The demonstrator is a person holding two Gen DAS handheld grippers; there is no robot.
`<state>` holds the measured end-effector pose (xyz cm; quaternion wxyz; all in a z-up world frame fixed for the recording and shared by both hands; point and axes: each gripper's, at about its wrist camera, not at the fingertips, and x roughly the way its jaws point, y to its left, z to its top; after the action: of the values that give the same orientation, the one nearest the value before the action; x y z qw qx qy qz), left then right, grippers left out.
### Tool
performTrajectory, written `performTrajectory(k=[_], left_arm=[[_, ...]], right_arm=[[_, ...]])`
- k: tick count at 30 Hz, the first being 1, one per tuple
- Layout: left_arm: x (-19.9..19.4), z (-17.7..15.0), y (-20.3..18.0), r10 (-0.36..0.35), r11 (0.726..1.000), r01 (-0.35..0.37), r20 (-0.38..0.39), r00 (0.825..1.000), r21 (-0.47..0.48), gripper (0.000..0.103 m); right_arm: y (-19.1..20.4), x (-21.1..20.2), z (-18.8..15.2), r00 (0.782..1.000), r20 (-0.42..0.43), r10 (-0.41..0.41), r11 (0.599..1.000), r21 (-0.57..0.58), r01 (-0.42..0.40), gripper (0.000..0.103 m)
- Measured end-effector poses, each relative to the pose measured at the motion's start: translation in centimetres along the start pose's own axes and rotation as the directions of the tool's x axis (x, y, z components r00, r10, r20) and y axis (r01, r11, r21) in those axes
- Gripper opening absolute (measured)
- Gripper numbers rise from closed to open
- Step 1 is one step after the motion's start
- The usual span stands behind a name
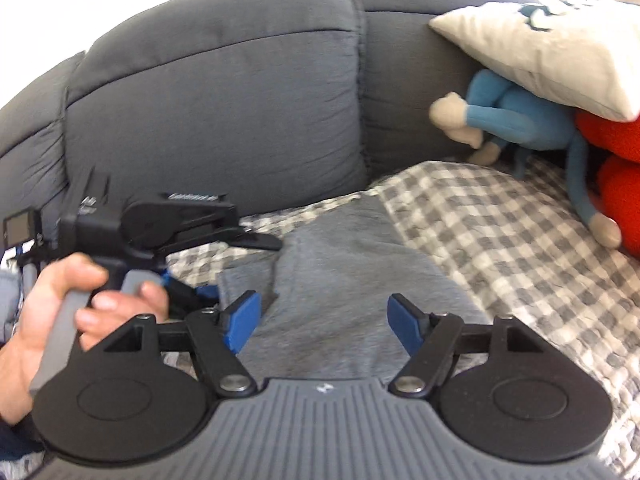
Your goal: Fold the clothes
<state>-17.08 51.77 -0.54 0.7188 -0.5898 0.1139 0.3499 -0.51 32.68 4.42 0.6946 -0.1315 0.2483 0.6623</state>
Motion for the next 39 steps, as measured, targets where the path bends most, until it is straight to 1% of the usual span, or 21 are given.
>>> performTrajectory(k=[1, 2, 5, 7, 9, 13, 16, 18, 20, 22, 24, 26, 27, 29, 30, 32, 34, 35, 37, 38, 39], left_arm=[[0.2, 0.1, -0.3, 0.020, 0.999, -0.020, 0.013, 1.000, 0.026, 0.039], [0.4, 0.3, -0.5, 0.030, 0.998, -0.031, 0.022, 0.999, 0.053, 0.029], [0.3, 1.4, -1.2, 0.012, 0.988, -0.022, 0.069, 0.998, 0.151, 0.013], [-0.2, 2.2, -1.6, -0.023, 0.976, -0.001, 0.106, 0.994, 0.216, 0.007], [0.0, 2.7, -1.5, -0.015, 0.964, -0.012, 0.099, 0.995, 0.265, 0.008], [0.5, 2.4, -1.1, 0.045, 0.934, -0.080, 0.108, 0.993, 0.348, 0.008], [-0.2, 3.0, -0.4, 0.028, 0.947, -0.056, 0.095, 0.995, 0.317, 0.010], [-0.8, 3.3, -0.5, 0.047, 0.943, -0.082, 0.115, 0.992, 0.324, 0.016], [-2.1, 3.6, -0.9, 0.088, 0.927, -0.149, 0.186, 0.979, 0.345, 0.017], [-3.2, 4.1, -1.4, 0.089, 0.915, -0.176, 0.244, 0.966, 0.363, 0.017], [-4.4, 4.4, -1.9, 0.066, 0.915, -0.171, 0.281, 0.958, 0.366, 0.017], [-4.4, 3.9, -2.9, 0.018, 0.906, -0.117, 0.238, 0.971, 0.406, 0.020], [-4.0, 3.4, -3.6, -0.009, 0.895, -0.077, 0.189, 0.982, 0.438, 0.022], [-2.9, 1.8, -4.9, -0.058, 0.873, 0.003, 0.097, 0.994, 0.489, 0.025], [-2.1, 0.9, -5.5, -0.080, 0.855, 0.042, 0.051, 0.996, 0.517, 0.026], [-0.6, -1.0, -6.3, -0.073, 0.819, 0.050, 0.018, 0.997, 0.571, 0.026], [1.1, -2.7, -6.5, 0.004, 0.778, -0.007, 0.006, 1.000, 0.629, 0.026], [1.7, -3.2, -6.3, 0.046, 0.753, -0.049, 0.022, 0.999, 0.656, 0.024], [2.0, -4.0, -5.8, 0.095, 0.695, -0.118, 0.072, 0.993, 0.709, 0.012], [1.8, -4.1, -5.7, 0.102, 0.677, -0.134, 0.089, 0.991, 0.724, 0.011], [1.7, -4.0, -5.7, 0.110, 0.674, -0.147, 0.098, 0.989, 0.724, 0.011]], right_arm=[[0.6, 0.5, -0.3, 1.000, -0.015, 0.006, 1.000, -0.029, -0.006, 0.074], [1.0, 1.0, -0.6, 0.999, -0.031, 0.010, 0.999, -0.050, -0.011, 0.074], [1.9, 2.6, -1.7, 0.996, -0.082, 0.025, 0.997, -0.070, -0.031, 0.073], [2.3, 3.0, -2.6, 0.995, -0.091, 0.035, 0.996, -0.081, -0.043, 0.073], [2.8, 3.3, -3.1, 0.994, -0.108, 0.035, 0.992, -0.114, -0.047, 0.073], [3.5, 3.6, -3.3, 0.991, -0.137, 0.007, 0.985, -0.173, -0.031, 0.073], [2.6, 3.0, -2.9, 0.988, -0.154, 0.030, 0.992, -0.114, -0.048, 0.070], [2.0, 2.3, -2.5, 0.990, -0.132, 0.050, 0.994, -0.092, -0.063, 0.069], [1.5, 1.0, -2.1, 0.996, -0.064, 0.060, 0.996, -0.057, -0.064, 0.069], [1.0, 0.1, -1.4, 0.999, -0.012, 0.032, 0.999, -0.034, -0.032, 0.069], [0.6, -0.5, -0.9, 0.999, 0.037, -0.005, 1.000, -0.014, 0.005, 0.069], [0.3, -0.1, -0.7, 0.998, 0.062, -0.023, 1.000, 0.000, 0.023, 0.065], [0.1, 0.3, -0.6, 0.997, 0.063, -0.034, 0.999, 0.002, 0.034, 0.048], [0.2, 2.0, -1.1, 0.999, -0.010, -0.051, 0.999, -0.004, 0.051, 0.024], [0.3, 2.7, -1.6, 0.997, -0.049, -0.057, 0.998, -0.011, 0.057, 0.022], [0.6, 3.5, -2.7, 0.993, -0.088, -0.075, 0.996, -0.053, 0.070, 0.020], [0.5, 3.2, -3.0, 0.993, -0.087, -0.079, 0.996, -0.056, 0.074, 0.019], [0.5, 3.1, -3.1, 0.993, -0.086, -0.081, 0.995, -0.057, 0.076, 0.019], [0.0, 2.9, -3.2, 0.993, -0.094, -0.065, 0.997, -0.038, 0.062, 0.018], [0.0, 2.9, -3.3, 0.994, -0.091, -0.058, 0.998, -0.037, 0.055, 0.018], [-0.1, 2.8, -3.4, 0.995, -0.091, -0.050, 0.998, -0.042, 0.047, 0.018]])
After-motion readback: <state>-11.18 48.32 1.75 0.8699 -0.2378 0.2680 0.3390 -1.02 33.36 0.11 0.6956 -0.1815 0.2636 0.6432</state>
